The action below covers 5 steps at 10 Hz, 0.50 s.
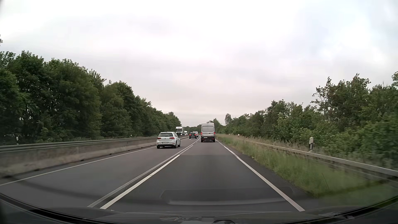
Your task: Follow the waypoints while adhering to traffic rules and regulations
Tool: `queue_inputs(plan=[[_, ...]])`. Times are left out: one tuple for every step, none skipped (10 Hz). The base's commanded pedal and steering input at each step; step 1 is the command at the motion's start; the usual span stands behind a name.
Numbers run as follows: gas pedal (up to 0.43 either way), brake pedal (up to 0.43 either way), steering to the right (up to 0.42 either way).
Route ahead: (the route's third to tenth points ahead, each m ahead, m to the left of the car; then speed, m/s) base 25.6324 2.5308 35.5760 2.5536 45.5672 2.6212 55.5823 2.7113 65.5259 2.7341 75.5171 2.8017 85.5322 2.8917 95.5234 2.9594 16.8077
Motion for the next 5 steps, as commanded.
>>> queue_inputs(plan=[[0.287, 0.0, 0.011], [0.287, 0.0, 0.01], [0.26, 0.0, 0.007], [0.24, 0.0, 0.004], [0.22, 0.0, 0.004]])
